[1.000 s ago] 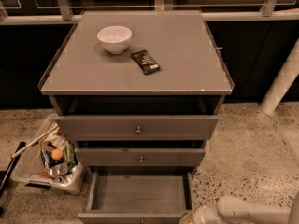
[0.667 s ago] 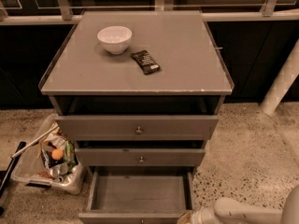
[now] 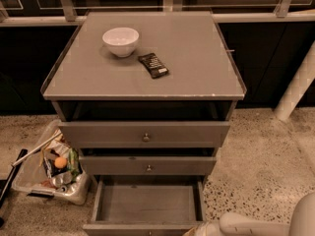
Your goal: Close bottom drawer
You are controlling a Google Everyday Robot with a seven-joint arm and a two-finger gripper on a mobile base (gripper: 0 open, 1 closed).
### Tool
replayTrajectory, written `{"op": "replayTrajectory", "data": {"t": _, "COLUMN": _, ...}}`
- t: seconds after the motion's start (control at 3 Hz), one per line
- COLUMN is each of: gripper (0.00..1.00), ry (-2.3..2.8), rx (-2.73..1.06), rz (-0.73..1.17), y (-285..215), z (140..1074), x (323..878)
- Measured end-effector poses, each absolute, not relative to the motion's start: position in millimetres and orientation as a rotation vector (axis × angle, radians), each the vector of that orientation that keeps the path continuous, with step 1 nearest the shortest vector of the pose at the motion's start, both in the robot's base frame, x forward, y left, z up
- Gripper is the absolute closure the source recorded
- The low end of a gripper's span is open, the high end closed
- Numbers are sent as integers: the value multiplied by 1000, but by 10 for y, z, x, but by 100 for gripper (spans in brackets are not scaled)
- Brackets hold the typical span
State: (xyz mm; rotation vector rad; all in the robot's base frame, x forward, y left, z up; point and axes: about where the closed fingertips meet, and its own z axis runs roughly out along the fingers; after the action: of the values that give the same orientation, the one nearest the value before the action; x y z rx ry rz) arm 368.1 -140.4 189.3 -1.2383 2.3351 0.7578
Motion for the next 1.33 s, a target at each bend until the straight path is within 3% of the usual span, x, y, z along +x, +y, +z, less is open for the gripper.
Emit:
{"op": "replayTrajectory", "data": {"t": 0.33, "gripper": 81, "ry": 2335, "rx": -1238, "rz": 758, "y": -1404, "z": 1893, "x": 3681}}
{"op": "replayTrajectory", "data": {"t": 1.33, "gripper": 11, "ry": 2309, "rx": -1206, "rz": 763, "y": -1360, "z": 1860, "x": 3815}}
